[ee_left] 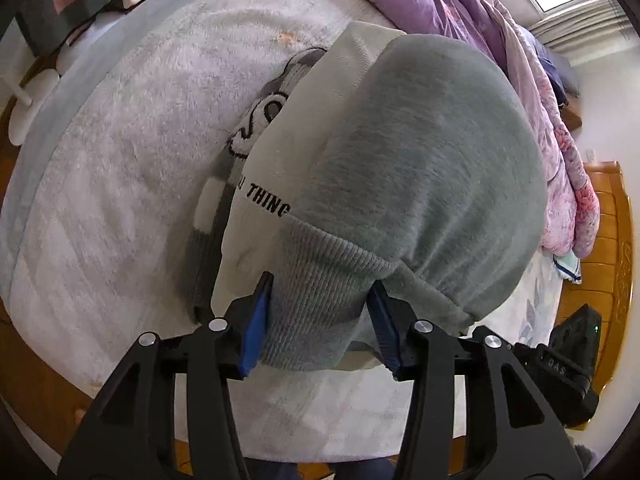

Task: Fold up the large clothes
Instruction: 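Lower the folded hoodie onto the clothes stack and open both grippers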

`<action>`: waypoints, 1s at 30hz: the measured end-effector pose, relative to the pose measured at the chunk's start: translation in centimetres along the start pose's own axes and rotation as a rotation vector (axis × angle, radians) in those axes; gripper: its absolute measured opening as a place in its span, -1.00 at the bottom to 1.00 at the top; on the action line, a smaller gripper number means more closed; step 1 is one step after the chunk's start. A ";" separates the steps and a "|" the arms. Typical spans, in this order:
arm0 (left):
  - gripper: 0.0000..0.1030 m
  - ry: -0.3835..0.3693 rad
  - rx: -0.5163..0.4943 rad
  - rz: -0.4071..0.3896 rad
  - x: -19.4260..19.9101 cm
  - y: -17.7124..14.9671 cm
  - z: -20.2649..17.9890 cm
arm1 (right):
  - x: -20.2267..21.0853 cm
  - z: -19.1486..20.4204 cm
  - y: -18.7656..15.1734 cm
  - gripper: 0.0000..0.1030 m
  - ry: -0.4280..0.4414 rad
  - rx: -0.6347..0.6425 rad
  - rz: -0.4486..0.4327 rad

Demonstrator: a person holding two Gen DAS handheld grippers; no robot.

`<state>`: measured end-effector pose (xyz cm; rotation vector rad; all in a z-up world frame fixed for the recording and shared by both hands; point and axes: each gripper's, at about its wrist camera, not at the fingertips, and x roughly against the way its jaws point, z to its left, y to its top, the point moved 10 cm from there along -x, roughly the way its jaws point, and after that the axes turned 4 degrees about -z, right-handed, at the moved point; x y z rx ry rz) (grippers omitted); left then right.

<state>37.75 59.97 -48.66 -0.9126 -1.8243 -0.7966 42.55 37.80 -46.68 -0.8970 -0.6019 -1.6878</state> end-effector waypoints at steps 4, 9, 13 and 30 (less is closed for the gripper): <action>0.01 0.045 -0.023 -0.028 2.4 0.1 -0.5 | 3.4 1.7 1.6 -0.33 -0.085 0.175 -0.088; 0.01 0.018 -0.178 -0.152 7.2 0.9 -4.7 | 5.7 6.7 1.8 -0.53 -0.057 0.452 -0.199; 0.01 -0.011 -0.296 -0.145 6.5 1.3 -8.7 | 3.0 8.3 2.0 -0.54 -0.059 0.522 -0.158; 0.66 0.145 -0.293 -0.059 3.6 0.1 -8.3 | 3.4 4.3 1.5 -0.49 -0.182 0.486 -0.120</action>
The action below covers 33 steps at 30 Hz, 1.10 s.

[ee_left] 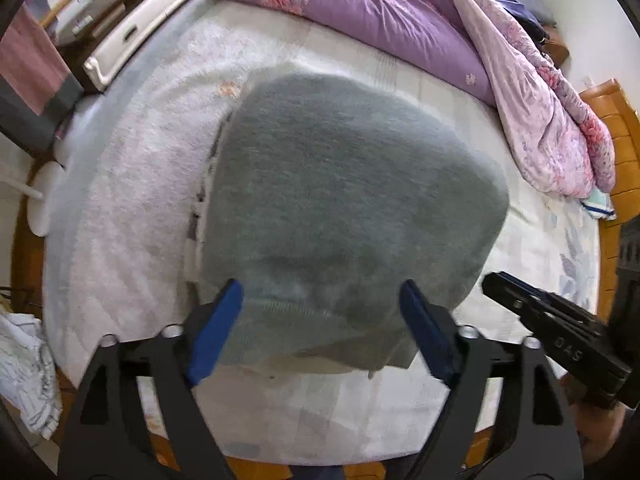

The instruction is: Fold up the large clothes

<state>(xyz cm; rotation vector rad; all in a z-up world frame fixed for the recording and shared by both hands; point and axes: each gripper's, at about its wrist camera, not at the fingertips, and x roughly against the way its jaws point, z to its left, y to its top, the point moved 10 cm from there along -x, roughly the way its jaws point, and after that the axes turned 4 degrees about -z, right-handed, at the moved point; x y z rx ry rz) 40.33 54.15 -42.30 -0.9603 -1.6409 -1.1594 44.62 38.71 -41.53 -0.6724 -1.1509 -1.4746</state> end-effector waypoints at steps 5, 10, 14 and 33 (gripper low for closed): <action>0.78 0.044 -0.069 -0.053 3.7 -1.4 -1.9 | 4.7 0.5 -1.1 0.30 -0.043 0.053 -0.037; 0.79 0.099 -0.126 -0.092 7.4 -3.0 -4.7 | 9.7 0.1 -2.6 0.59 -0.112 0.137 -0.094; 0.80 0.092 -0.135 -0.157 10.9 -4.5 -7.6 | 13.4 -1.2 -4.1 0.76 -0.123 0.134 -0.131; 0.84 0.092 -0.126 -0.403 26.8 -17.4 -24.3 | 35.4 -8.7 -15.0 0.85 -0.030 0.215 -0.349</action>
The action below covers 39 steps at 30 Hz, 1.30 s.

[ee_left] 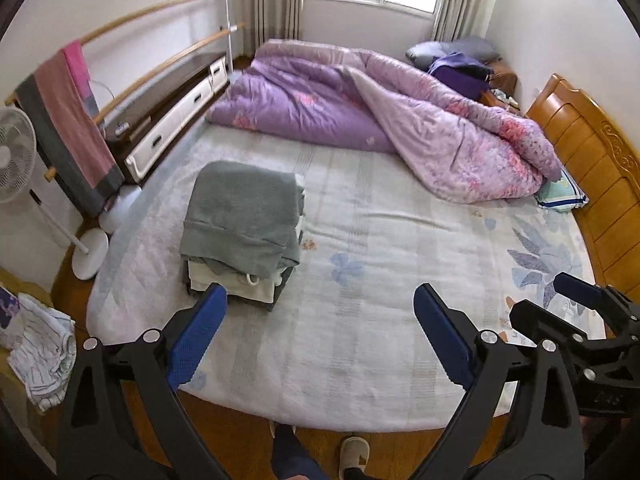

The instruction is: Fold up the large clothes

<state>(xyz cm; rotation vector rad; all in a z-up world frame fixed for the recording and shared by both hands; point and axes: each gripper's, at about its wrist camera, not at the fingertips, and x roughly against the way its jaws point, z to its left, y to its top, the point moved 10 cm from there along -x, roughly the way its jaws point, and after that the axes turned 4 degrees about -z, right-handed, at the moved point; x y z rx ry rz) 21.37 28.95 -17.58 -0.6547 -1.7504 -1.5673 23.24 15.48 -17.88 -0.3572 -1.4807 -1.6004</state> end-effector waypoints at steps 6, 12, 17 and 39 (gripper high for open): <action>0.85 -0.015 -0.050 -0.026 4.9 -1.5 -3.9 | 5.7 -0.8 -1.0 0.85 0.000 -0.010 -0.076; 0.87 -0.015 -0.074 -0.071 8.8 -2.1 -4.7 | 8.8 -0.5 -1.6 0.85 -0.020 0.000 -0.116; 0.87 -0.027 -0.092 -0.103 11.3 -2.5 -4.4 | 10.9 0.9 -1.9 0.85 -0.032 -0.005 -0.141; 0.87 -0.056 -0.157 -0.195 18.1 -3.3 -1.9 | 15.9 5.3 -3.8 0.85 -0.111 -0.013 -0.219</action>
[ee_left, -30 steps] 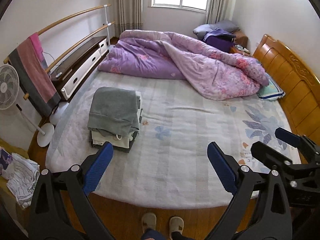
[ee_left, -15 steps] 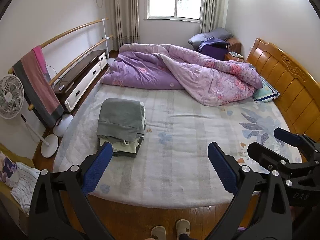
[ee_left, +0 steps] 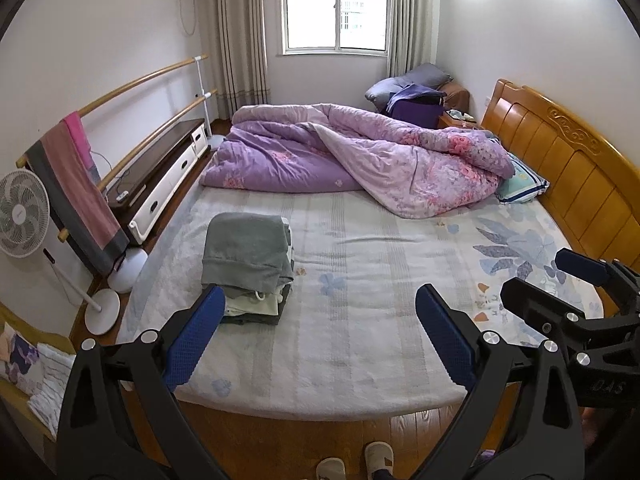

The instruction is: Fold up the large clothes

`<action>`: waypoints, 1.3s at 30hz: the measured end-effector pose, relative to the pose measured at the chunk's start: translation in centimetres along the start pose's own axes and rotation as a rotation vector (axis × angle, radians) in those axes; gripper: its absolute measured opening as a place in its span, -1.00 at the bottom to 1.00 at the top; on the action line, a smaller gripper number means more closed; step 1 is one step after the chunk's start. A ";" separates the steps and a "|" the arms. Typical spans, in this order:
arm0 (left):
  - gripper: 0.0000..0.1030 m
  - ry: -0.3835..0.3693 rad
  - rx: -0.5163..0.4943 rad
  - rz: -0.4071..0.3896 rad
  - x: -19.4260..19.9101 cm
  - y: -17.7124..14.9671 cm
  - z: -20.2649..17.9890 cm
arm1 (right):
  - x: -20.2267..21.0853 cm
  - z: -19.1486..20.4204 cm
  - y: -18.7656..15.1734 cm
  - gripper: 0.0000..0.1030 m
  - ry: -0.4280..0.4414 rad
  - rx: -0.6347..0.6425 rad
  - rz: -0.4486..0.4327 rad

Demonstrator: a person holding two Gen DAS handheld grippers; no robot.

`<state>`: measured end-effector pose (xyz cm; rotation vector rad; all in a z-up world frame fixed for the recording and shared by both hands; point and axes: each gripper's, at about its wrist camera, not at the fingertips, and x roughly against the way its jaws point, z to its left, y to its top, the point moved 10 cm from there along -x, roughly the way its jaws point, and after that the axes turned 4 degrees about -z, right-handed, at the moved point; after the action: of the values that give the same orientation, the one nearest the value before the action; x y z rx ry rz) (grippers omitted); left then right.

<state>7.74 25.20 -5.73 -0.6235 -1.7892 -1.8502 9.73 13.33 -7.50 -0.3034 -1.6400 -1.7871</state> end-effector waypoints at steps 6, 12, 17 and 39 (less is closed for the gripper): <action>0.87 -0.014 0.003 -0.017 0.8 0.3 -0.1 | 0.6 0.1 0.1 0.85 0.003 -0.007 -0.007; 0.87 -0.007 -0.008 -0.037 1.2 0.7 -0.2 | 0.9 0.1 0.1 0.85 0.001 -0.006 -0.010; 0.87 0.019 -0.037 -0.082 1.8 1.3 -0.4 | 1.1 0.2 0.1 0.85 0.003 0.000 -0.012; 0.87 0.031 -0.061 -0.123 1.6 2.5 -1.0 | 1.4 -0.4 0.5 0.85 -0.001 -0.004 -0.021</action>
<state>8.06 24.05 -2.85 -0.5144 -1.7926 -1.9910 9.11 12.49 -6.32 -0.2902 -1.6462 -1.8064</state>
